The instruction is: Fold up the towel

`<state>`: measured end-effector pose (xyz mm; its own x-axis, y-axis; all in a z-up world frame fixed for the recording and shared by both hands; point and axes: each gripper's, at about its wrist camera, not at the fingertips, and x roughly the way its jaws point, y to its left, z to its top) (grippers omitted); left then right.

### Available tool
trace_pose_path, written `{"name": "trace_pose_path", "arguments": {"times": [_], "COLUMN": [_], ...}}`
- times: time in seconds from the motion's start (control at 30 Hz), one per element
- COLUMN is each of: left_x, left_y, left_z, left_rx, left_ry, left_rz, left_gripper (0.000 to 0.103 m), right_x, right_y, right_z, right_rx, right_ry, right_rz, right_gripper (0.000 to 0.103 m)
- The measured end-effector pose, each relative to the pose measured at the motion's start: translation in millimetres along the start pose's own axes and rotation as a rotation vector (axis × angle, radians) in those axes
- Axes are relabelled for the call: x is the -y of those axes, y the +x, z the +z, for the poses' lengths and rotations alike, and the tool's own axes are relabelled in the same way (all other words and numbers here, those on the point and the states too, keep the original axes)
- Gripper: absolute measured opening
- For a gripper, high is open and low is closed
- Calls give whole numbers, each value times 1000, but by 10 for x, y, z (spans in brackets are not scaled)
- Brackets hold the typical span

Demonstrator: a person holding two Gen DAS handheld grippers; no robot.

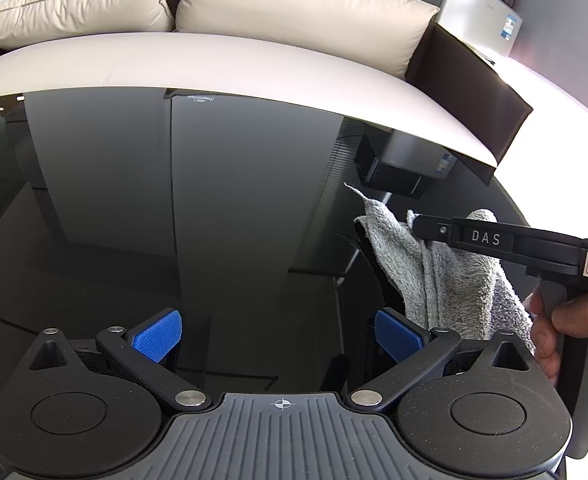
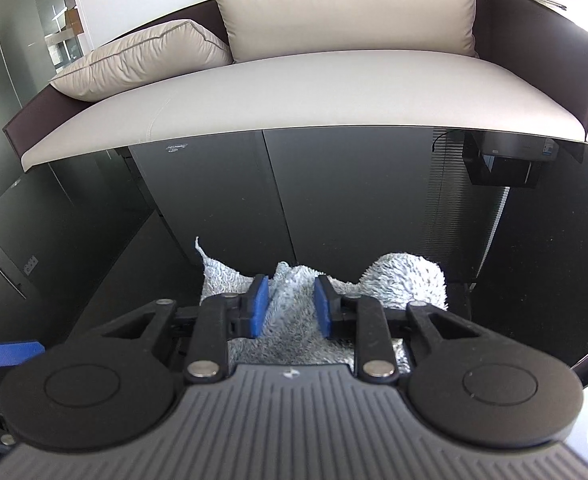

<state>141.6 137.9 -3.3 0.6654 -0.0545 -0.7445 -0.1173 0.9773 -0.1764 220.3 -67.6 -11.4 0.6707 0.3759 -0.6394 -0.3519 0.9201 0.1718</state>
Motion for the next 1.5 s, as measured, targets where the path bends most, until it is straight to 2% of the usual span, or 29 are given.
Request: {"name": "trace_pose_path", "arguments": {"times": [0.1, 0.23, 0.37, 0.63, 0.7, 0.77, 0.87, 1.1, 1.2, 1.23, 1.27, 1.33, 1.5], "left_x": [13, 25, 32, 47, 47, 47, 52, 68, 66, 65, 64, 63, 56], "left_y": [1, 3, 8, 14, 14, 13, 18, 26, 31, 33, 34, 33, 31], "left_z": [-4, -7, -5, 5, 8, 11, 14, 4, 4, 5, 6, 3, 8], "left_rx": [-2, -4, -5, -6, -5, -5, -4, -7, -7, -7, -7, -8, -9], "left_ry": [2, 7, 5, 4, 3, 2, 2, 5, 6, 5, 5, 6, 4], "left_rz": [-1, -1, -2, -6, -7, -7, -6, -8, -8, -8, -8, -9, -12], "left_gripper": [102, 102, 102, 102, 102, 102, 102, 102, 102, 102, 102, 102, 102], "right_x": [1, -11, -21, -145, -160, -175, -120, -177, -216, -229, -242, -266, -314], "right_y": [22, 6, 1, 18, 16, 14, -25, -44, -42, -42, -41, -33, 5], "right_z": [-23, -27, -27, -87, -104, -121, -76, -89, -100, -103, -106, -116, -90], "right_rx": [-1, -13, -3, 9, 13, 18, 27, 33, 29, 28, 27, 25, 27], "right_ry": [-8, -9, 21, -53, -65, -77, -36, -50, -60, -64, -67, -76, -107], "right_rz": [-5, -9, 0, -40, -48, -56, -42, -51, -55, -57, -58, -60, -68], "right_gripper": [5, 6, 20, 21, 18, 8, 3, 2, 4, 8, 19, 27, 28]}}
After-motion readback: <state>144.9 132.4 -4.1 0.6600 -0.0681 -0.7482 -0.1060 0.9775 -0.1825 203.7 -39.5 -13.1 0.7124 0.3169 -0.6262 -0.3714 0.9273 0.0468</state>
